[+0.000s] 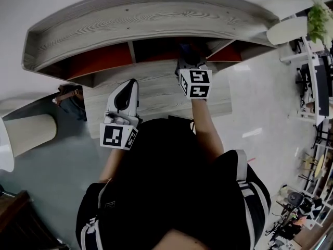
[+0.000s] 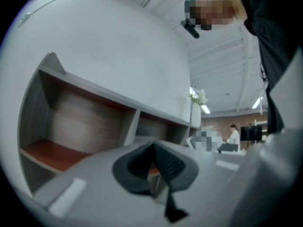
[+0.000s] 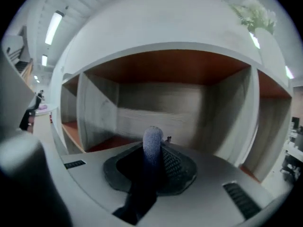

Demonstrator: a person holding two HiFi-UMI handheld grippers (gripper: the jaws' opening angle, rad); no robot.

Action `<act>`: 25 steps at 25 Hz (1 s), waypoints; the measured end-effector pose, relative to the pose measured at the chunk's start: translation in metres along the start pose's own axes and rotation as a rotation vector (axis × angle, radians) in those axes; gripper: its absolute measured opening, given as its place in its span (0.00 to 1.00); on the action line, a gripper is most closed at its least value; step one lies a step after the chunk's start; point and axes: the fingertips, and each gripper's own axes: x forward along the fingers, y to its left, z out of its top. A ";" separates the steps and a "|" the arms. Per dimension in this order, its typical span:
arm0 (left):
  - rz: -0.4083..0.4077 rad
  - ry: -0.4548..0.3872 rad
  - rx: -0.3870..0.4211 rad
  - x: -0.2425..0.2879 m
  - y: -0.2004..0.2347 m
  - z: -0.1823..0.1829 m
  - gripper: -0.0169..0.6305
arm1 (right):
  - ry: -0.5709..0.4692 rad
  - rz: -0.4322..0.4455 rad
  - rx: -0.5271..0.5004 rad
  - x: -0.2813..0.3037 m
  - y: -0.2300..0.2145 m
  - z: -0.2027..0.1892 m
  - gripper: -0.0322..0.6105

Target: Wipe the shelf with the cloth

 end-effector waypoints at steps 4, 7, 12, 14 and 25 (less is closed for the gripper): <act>-0.018 -0.003 0.006 0.005 -0.006 0.001 0.03 | 0.100 -0.145 -0.002 0.001 -0.046 -0.020 0.13; -0.023 0.006 0.009 0.009 -0.006 0.000 0.03 | 0.170 -0.189 -0.009 0.007 -0.065 -0.034 0.13; -0.021 0.011 0.014 0.012 -0.003 0.001 0.03 | 0.292 -0.166 -0.032 0.027 -0.065 -0.052 0.13; -0.021 0.014 0.014 0.013 -0.002 0.000 0.03 | 0.334 -0.136 -0.069 0.035 -0.060 -0.054 0.13; -0.017 0.029 0.008 0.010 -0.004 -0.004 0.03 | 0.401 -0.068 -0.179 0.059 -0.046 -0.048 0.13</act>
